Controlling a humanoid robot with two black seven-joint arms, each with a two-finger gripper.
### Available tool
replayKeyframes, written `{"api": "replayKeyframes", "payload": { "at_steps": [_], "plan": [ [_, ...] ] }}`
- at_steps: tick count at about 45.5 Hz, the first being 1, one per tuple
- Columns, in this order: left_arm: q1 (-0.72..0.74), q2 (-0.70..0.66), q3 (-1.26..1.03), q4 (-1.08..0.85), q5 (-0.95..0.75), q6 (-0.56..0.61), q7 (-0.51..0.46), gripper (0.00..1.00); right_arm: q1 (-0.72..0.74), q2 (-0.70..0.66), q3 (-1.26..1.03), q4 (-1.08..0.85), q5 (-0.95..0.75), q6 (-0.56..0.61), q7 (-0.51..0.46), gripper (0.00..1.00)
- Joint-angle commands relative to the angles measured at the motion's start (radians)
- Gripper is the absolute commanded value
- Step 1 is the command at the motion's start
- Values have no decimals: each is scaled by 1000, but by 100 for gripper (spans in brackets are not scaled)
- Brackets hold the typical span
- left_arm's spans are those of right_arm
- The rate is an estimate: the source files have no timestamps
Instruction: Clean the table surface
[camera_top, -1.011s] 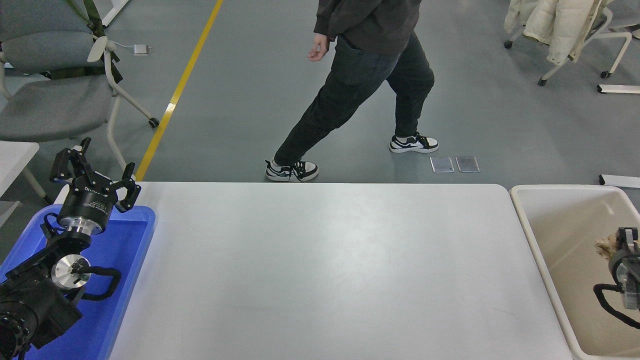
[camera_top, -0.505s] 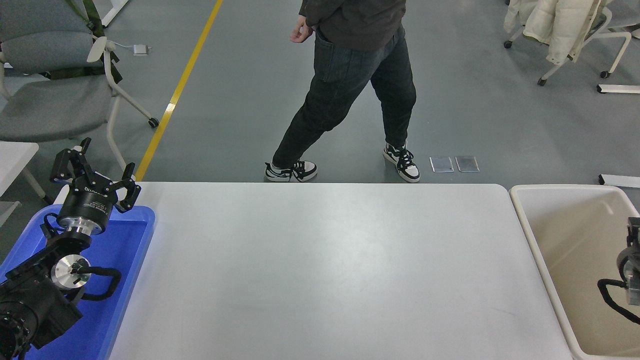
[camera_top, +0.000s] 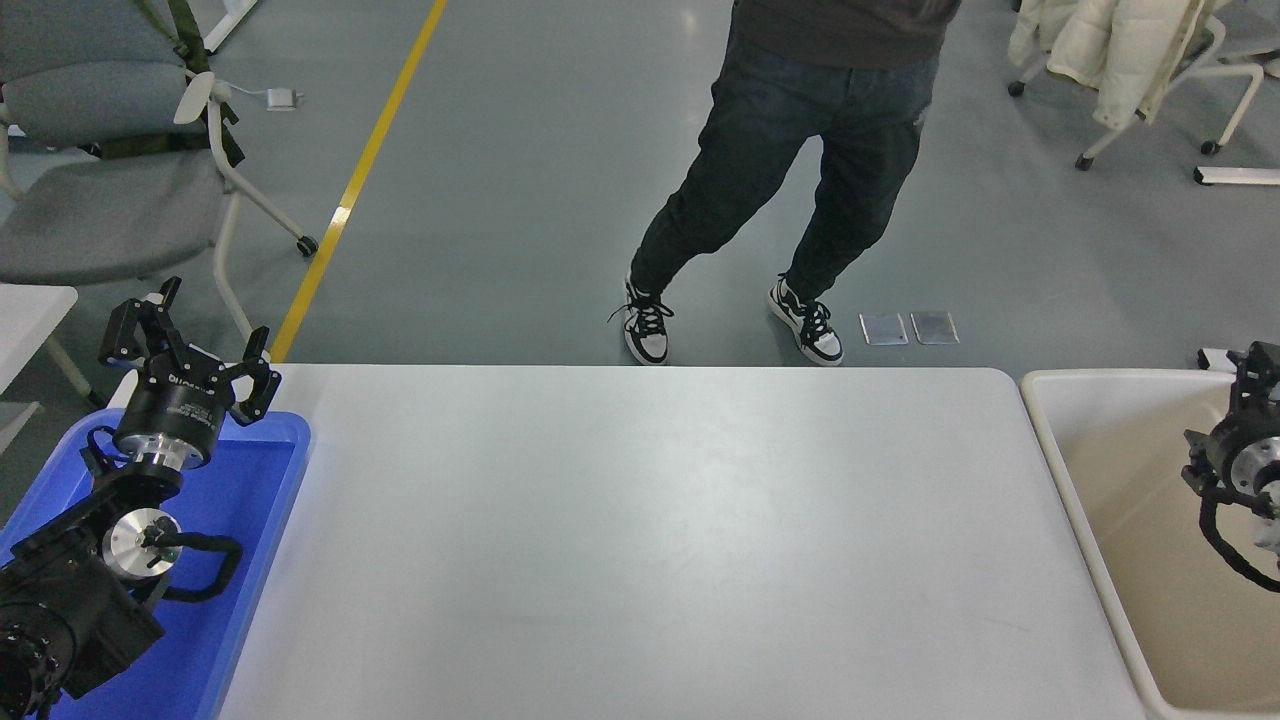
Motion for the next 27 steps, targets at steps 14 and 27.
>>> {"api": "replayKeyframes", "payload": {
  "at_steps": [14,27],
  "plan": [
    [-2,1,0,-1,1,-2,0,100,-160,243,227,282,-170,193,161,100],
    [-2,0,0,-1,1,-2,0,100,-145,378,184,219,-244,173,273,100]
  ]
}}
